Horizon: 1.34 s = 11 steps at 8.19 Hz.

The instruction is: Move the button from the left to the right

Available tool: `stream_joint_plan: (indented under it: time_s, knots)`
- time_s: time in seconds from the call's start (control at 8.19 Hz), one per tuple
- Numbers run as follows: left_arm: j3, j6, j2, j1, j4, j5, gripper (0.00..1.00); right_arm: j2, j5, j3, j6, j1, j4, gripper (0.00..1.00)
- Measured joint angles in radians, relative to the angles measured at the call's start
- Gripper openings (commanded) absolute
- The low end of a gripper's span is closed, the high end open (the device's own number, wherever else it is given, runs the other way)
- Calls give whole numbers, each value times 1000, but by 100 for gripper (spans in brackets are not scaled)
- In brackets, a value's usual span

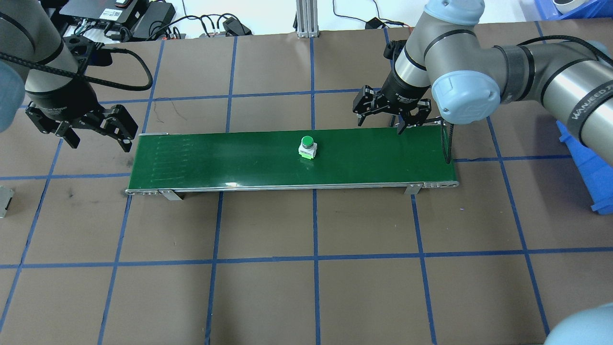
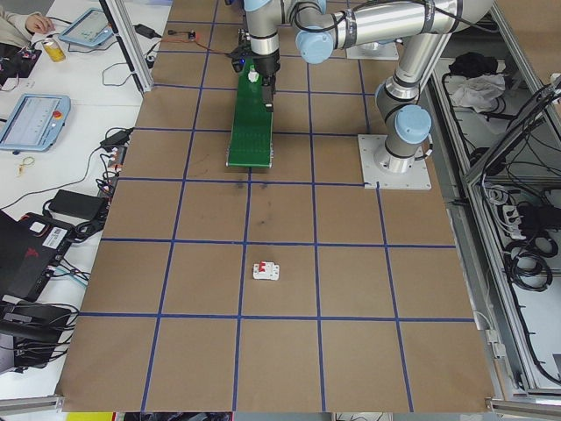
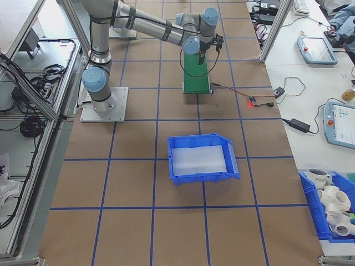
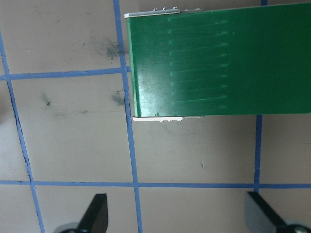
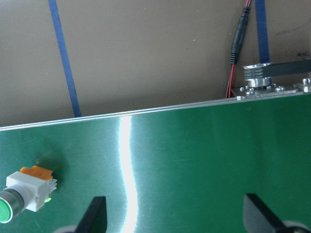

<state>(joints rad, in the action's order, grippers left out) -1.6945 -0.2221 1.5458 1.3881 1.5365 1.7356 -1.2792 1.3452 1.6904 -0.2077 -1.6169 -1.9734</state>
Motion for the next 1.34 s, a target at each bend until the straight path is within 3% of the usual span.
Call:
stream_joint_plan:
  time_s: [0.49,0.98,1.22,1.34]
  knots:
    - [-3,6,-7,-1,-9,-1,100,15,-87,0,-170,-16,-45,100]
    - [-6,5,-9,0,-66,3,100,52,-77,1,-184,-21,-54,98]
    - [-6,5,-11,2,-77,50,100,74,-45,7,-181,-21,-53,95]
    - [-6,10,-11,4,-78,52,100,83,-3,11,-179,-21,-51,67]
